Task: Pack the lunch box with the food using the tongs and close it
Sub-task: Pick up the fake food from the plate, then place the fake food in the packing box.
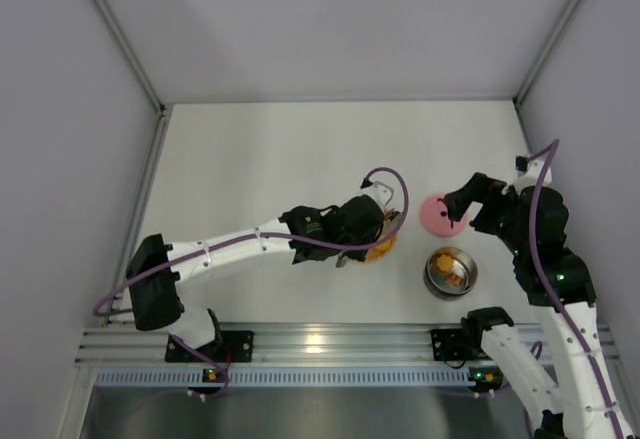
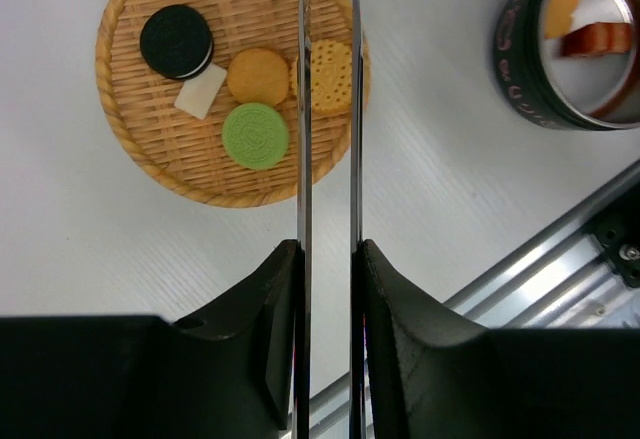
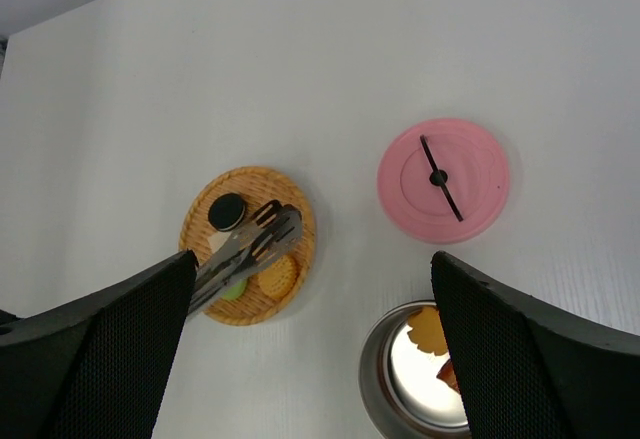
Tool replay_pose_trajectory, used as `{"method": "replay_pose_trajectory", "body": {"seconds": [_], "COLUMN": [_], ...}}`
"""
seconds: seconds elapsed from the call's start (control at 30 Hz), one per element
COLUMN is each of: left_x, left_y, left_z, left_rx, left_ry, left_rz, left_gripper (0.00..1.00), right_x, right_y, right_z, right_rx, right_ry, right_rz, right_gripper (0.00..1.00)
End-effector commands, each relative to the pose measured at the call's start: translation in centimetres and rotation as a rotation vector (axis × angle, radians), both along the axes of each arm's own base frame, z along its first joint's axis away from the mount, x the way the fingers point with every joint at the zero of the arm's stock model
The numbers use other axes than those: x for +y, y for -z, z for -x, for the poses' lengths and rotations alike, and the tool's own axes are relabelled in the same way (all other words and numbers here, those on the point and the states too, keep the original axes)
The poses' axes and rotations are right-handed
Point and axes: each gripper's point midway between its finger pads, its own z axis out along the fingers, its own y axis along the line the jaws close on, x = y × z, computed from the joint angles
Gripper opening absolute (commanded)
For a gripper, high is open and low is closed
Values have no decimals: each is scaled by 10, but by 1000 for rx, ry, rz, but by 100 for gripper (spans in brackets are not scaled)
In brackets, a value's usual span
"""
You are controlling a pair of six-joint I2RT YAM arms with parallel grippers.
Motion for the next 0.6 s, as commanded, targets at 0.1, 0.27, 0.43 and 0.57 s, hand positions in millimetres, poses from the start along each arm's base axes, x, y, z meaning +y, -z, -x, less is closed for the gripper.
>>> {"method": "replay_pose_trajectory", "body": {"seconds": [0.1, 0.27, 0.43, 0.57], "left_x": [-54, -80, -94, -103], "left_y": [-73, -72, -58, -49], "left_z": [40, 74, 85, 93], "left_rx": [-106, -124, -105, -77], "left_ry": [202, 306, 344, 377], "left_rz": [197, 173, 146, 140], "left_gripper": [21, 22, 22, 23], "right_x": [0, 0, -2, -3], "right_y": [-5, -4, -7, -9], "right_z": [-1, -2, -1, 0], "right_rx": [-4, -3, -4, -9], "right_ry": [-13, -7, -2, 3], "right_rz": [4, 3, 10, 14], "right_gripper": [99, 100, 100, 99]}}
